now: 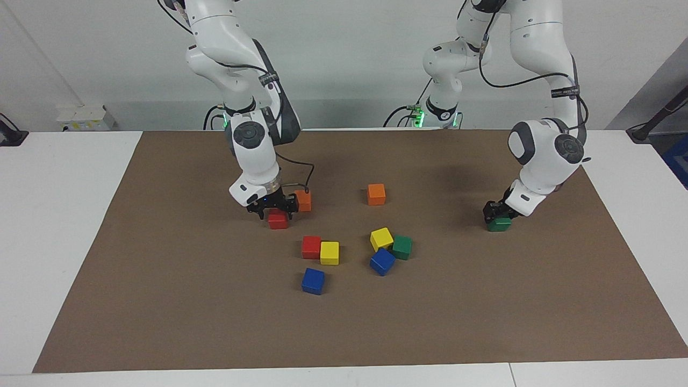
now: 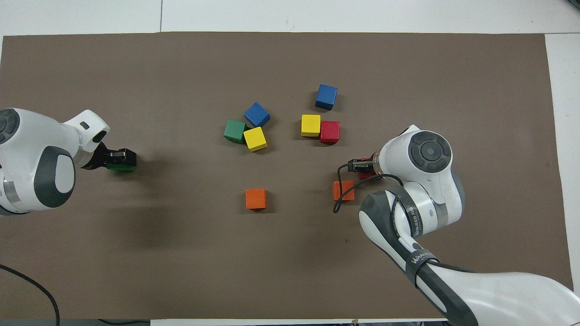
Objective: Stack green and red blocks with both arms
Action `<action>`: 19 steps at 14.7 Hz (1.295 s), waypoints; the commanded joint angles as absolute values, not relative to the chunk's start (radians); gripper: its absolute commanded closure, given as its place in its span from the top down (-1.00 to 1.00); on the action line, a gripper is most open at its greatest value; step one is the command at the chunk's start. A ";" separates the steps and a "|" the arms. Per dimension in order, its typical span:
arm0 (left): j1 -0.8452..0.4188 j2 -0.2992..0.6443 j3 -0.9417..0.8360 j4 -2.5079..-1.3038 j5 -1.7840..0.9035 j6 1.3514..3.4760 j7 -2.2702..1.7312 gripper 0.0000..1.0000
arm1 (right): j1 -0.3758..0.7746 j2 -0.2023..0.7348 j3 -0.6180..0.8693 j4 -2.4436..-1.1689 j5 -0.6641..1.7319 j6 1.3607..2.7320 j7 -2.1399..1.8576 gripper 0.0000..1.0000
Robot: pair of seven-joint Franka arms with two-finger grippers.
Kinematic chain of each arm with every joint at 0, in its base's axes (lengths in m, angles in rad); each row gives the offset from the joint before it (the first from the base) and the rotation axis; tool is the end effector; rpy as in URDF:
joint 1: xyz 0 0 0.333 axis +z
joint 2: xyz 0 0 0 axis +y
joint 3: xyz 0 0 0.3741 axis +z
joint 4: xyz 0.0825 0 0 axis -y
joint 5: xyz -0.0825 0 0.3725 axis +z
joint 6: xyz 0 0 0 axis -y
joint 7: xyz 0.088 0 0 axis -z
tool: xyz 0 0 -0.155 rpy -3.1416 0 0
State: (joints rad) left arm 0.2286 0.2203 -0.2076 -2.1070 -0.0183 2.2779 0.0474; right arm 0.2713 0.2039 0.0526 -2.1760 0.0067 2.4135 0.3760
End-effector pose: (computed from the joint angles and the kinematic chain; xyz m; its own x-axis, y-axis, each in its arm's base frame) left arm 0.5699 0.0134 0.3279 0.9990 -0.0116 -0.0426 -0.0090 -0.9981 0.0605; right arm 0.5371 0.1801 0.3182 0.9979 -0.0586 0.0258 -0.0579 -0.9980 -0.0266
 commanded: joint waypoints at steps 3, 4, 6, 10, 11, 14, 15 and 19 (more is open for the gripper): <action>0.230 0.170 -0.212 -2.025 -0.015 2.122 0.048 1.00 | 0.261 0.198 0.055 -2.171 0.020 2.387 0.370 -1.00; 0.230 0.167 -0.212 -2.011 -0.015 2.105 0.040 1.00 | 0.261 0.189 0.055 -2.158 0.020 2.358 0.370 -1.00; 0.222 0.169 -0.215 -1.991 -0.015 2.085 -0.164 1.00 | 0.256 0.166 0.049 -2.087 0.020 2.228 0.362 -1.00; 0.152 0.175 -0.221 -1.973 -0.015 2.098 -0.554 1.00 | 0.119 0.097 0.048 -2.029 0.018 2.106 0.171 -1.00; 0.126 0.176 -0.221 -1.973 -0.015 2.102 -0.666 1.00 | 0.080 0.086 0.046 -2.031 0.018 2.083 0.110 -1.00; 0.046 0.183 -0.221 -1.973 -0.015 2.141 -0.909 1.00 | -0.050 0.072 0.046 -2.054 0.018 2.085 -0.095 -1.00; 0.020 0.187 -0.221 -1.973 -0.017 2.176 -1.005 1.00 | -0.069 0.066 0.046 -2.069 0.018 2.089 -0.129 -1.00; -0.081 0.242 -0.221 -1.864 -0.020 2.226 -1.333 1.00 | -0.110 0.074 0.046 -2.144 0.018 2.204 -0.186 -1.00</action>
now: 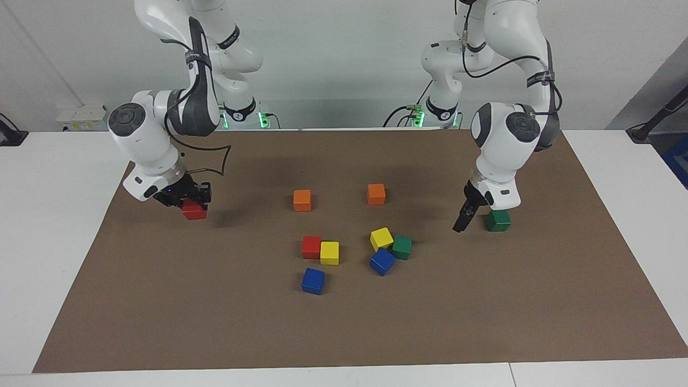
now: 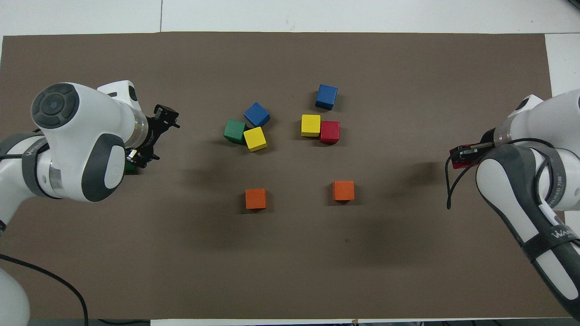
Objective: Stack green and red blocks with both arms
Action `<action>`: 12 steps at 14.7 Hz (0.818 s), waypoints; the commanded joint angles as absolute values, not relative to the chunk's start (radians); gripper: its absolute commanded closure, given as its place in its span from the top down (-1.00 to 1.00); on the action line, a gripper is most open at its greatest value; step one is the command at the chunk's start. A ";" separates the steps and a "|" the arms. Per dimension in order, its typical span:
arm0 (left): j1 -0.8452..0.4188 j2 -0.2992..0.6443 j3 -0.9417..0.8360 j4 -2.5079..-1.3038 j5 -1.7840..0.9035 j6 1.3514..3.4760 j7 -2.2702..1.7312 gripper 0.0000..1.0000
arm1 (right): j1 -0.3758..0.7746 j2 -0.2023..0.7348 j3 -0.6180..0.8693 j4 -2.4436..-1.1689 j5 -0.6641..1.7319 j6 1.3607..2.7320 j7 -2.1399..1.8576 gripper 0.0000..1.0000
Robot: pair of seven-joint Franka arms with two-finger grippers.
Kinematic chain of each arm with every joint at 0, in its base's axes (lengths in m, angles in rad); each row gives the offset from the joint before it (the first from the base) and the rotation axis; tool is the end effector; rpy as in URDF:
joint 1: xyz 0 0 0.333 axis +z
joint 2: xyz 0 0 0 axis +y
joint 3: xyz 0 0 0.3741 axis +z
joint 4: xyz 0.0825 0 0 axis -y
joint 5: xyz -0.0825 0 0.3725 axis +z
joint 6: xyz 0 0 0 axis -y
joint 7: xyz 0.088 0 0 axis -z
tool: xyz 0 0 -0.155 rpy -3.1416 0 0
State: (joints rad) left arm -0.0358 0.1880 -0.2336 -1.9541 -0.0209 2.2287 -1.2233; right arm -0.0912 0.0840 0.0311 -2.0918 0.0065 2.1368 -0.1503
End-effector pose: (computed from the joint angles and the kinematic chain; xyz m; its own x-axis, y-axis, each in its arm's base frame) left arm 0.5888 -0.1581 0.4093 0.5647 0.8249 -0.0263 0.8221 -0.5594 0.1060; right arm 0.5478 -0.0326 0.3966 0.9955 0.0866 -0.0373 0.0862 -0.9962 -0.0137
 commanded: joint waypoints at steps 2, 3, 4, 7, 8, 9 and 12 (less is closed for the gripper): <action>-0.135 0.309 -0.221 -1.760 -0.037 2.206 -1.435 1.00 | -0.115 0.109 0.046 -2.146 0.018 2.252 -0.186 -1.00; -0.178 0.372 -0.219 -1.684 -0.031 2.165 -1.483 1.00 | -0.115 0.126 0.046 -2.145 0.018 2.285 -0.187 -1.00; -0.233 0.456 -0.212 -1.593 -0.019 2.108 -1.532 1.00 | -0.115 0.139 0.046 -2.146 0.018 2.318 -0.189 -1.00; -0.323 0.629 -0.212 -1.422 0.115 2.063 -1.673 1.00 | -0.121 0.189 0.046 -2.145 0.018 2.397 -0.195 -1.00; -0.327 0.629 -0.213 -1.427 0.124 2.062 -1.672 1.00 | -0.126 0.199 0.046 -2.146 0.018 2.405 -0.201 -1.00; -0.324 0.627 -0.213 -1.427 0.127 2.050 -1.671 1.00 | -0.126 0.204 0.046 -2.145 0.018 2.407 -0.201 -1.00; -0.314 0.632 -0.212 -1.414 0.137 1.990 -1.663 1.00 | -0.126 0.207 0.046 -2.146 0.018 2.405 -0.198 -1.00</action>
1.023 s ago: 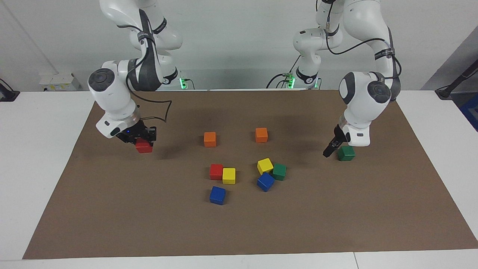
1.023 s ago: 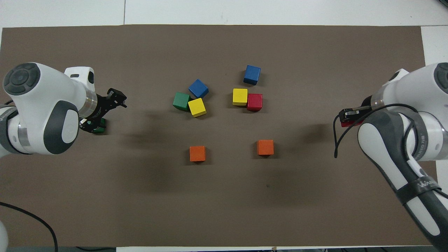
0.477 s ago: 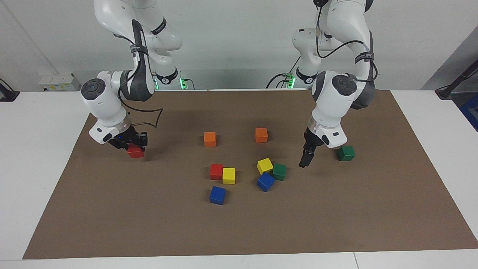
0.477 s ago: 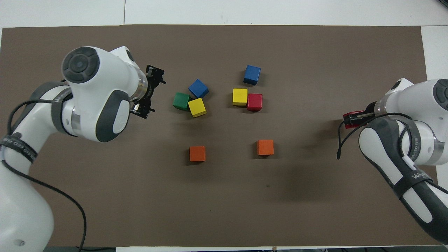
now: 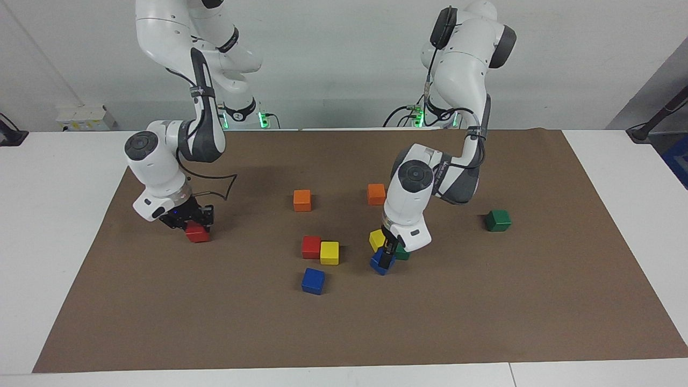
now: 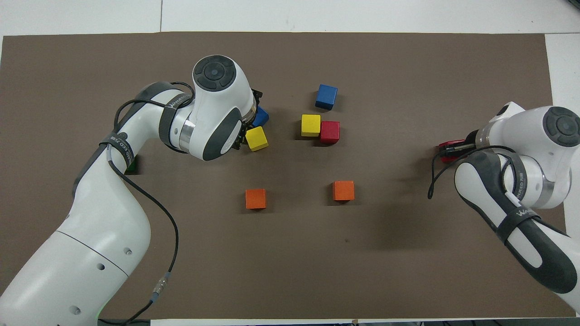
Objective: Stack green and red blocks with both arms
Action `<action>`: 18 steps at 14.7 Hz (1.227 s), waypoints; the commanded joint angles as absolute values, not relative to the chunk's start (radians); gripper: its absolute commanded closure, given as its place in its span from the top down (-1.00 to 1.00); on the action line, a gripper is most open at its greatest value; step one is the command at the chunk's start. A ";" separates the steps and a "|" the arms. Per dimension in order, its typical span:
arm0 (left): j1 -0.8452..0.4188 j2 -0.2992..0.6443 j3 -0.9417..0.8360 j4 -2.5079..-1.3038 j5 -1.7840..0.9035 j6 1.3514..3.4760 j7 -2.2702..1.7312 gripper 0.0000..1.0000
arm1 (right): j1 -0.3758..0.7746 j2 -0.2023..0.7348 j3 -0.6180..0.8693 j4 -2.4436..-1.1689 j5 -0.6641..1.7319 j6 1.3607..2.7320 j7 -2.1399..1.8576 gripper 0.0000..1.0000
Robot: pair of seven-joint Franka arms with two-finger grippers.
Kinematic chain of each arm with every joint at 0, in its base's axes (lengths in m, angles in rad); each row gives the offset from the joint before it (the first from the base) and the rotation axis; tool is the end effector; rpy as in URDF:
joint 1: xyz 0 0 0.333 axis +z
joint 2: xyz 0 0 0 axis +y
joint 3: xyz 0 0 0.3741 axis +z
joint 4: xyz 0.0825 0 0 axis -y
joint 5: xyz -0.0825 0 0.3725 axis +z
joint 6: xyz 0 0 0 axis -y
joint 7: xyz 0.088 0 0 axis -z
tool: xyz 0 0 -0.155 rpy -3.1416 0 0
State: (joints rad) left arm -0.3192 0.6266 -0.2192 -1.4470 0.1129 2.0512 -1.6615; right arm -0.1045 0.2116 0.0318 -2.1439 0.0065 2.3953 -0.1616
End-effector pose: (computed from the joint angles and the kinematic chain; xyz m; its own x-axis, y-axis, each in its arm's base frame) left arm 0.6529 -0.3425 0.3311 0.4440 0.8956 -0.0274 0.8958 -0.4443 -0.0093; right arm 0.5737 -0.0419 0.3253 0.9957 0.0831 0.0411 0.0834 -0.9965 -0.0047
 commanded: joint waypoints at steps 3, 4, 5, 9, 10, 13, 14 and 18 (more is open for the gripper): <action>-0.313 0.627 -0.210 -1.385 0.135 1.930 -1.657 1.00 | -0.126 0.207 0.046 -2.148 0.018 2.407 -0.199 -1.00; -0.298 0.621 -0.215 -1.376 0.135 1.890 -1.637 1.00 | -0.126 0.207 0.046 -2.148 0.018 2.407 -0.198 -1.00; -0.278 0.611 -0.222 -1.376 0.132 1.878 -1.629 1.00 | -0.124 0.210 0.046 -2.148 0.018 2.407 -0.196 -1.00; -0.262 0.598 -0.215 -1.410 0.127 1.956 -1.629 1.00 | -0.124 0.227 0.046 -2.146 0.018 2.434 -0.199 -1.00; -0.264 0.595 -0.215 -1.416 0.126 1.959 -1.631 1.00 | -0.126 0.230 0.046 -2.146 0.018 2.433 -0.198 -1.00; -0.278 0.585 -0.215 -1.445 0.123 1.963 -1.637 1.00 | -0.126 0.232 0.046 -2.143 0.018 2.433 -0.192 0.36; -0.276 0.583 -0.215 -1.459 0.123 1.977 -1.637 1.00 | -0.127 0.230 0.046 -2.141 0.018 2.431 -0.192 0.85; -0.267 0.578 -0.215 -1.480 0.124 1.999 -1.635 1.00 | -0.127 0.213 0.046 -2.116 0.018 2.372 -0.190 1.00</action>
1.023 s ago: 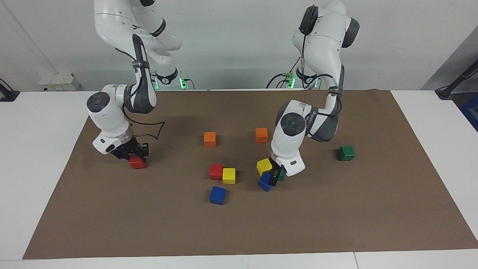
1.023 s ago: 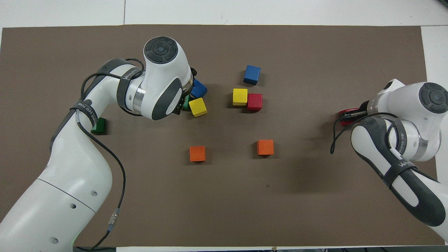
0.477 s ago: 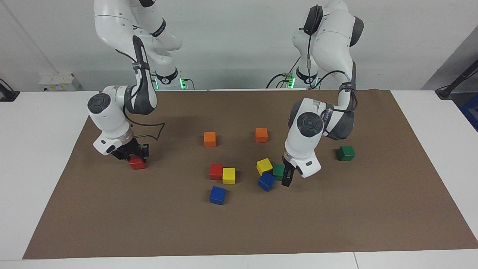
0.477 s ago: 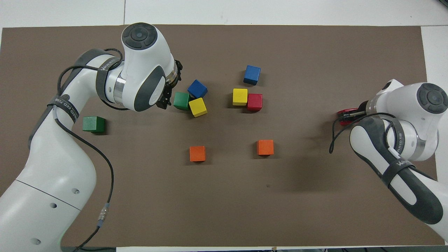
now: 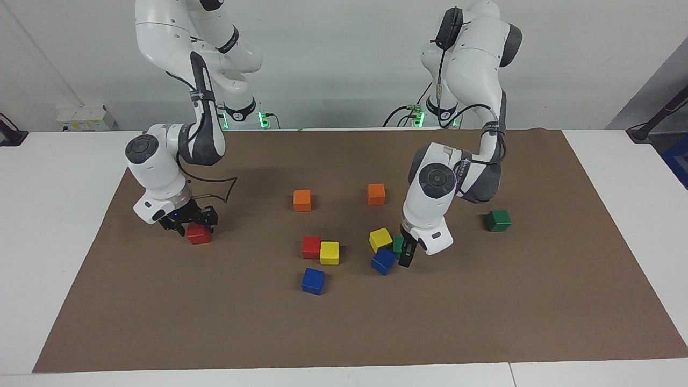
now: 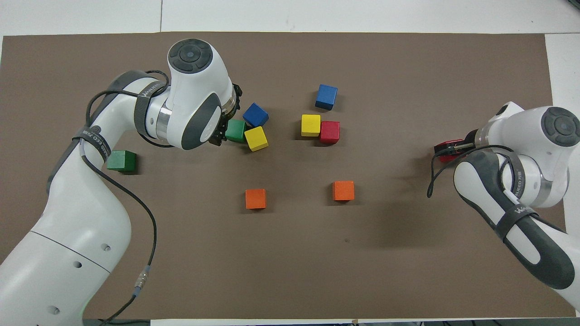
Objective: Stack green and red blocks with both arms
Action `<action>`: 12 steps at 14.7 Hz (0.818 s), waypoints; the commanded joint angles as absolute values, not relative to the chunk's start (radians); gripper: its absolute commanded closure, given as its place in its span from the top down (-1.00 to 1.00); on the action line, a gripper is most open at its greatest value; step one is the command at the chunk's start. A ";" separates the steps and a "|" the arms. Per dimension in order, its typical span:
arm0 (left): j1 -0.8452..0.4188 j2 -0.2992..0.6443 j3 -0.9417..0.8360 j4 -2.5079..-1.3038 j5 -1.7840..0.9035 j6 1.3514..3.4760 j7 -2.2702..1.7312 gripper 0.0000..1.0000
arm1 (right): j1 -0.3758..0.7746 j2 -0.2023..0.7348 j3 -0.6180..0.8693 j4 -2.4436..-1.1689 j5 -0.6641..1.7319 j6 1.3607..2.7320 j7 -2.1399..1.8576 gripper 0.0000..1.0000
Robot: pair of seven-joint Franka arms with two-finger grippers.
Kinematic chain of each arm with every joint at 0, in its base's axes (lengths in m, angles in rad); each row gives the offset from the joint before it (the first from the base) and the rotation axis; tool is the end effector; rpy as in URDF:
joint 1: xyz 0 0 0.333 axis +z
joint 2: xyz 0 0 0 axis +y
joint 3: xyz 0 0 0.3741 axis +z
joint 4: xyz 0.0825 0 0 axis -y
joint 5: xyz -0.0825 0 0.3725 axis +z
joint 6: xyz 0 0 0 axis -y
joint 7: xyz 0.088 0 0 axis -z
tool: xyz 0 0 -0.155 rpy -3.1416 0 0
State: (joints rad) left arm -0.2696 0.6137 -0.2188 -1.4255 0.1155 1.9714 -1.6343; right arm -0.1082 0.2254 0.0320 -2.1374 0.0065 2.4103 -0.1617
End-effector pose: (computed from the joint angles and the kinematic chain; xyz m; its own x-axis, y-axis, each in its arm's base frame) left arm 0.6636 -0.3046 0.3434 0.4231 0.9059 -0.0182 0.9043 -0.4234 -0.0540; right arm 0.5780 -0.0443 0.3214 0.9956 0.0795 0.0488 0.0798 -0.9968 -0.0039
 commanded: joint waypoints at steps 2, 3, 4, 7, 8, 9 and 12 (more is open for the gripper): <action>-0.275 0.575 -0.213 -1.508 0.123 2.016 -1.638 1.00 | -0.126 0.195 0.046 -2.056 0.018 2.266 -0.189 1.00; -0.276 0.566 -0.213 -1.531 0.123 2.037 -1.641 1.00 | -0.124 0.180 0.046 -2.027 0.018 2.216 -0.189 1.00; -0.276 0.560 -0.213 -1.554 0.123 2.052 -1.641 1.00 | -0.121 0.169 0.046 -2.002 0.018 2.177 -0.187 1.00; -0.276 0.548 -0.213 -1.582 0.123 2.065 -1.641 1.00 | -0.112 0.149 0.055 -1.941 0.018 2.106 -0.134 1.00; -0.276 0.548 -0.213 -1.583 0.123 2.066 -1.641 1.00 | -0.094 0.150 0.057 -1.913 0.018 2.083 -0.105 1.00; -0.276 0.546 -0.213 -1.588 0.123 2.068 -1.641 1.00 | -0.060 0.155 0.057 -1.884 0.018 2.063 -0.077 1.00; -0.278 0.546 -0.213 -1.589 0.123 2.069 -1.646 0.49 | 0.062 0.198 0.057 -1.745 -0.001 1.973 0.059 1.00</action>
State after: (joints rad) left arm -0.2718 0.5847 -0.2214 -1.5367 0.1155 2.0459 -1.6350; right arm -0.0101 0.1478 0.0556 -1.8564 0.0065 2.0448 -0.0359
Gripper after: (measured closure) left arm 0.088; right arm 0.000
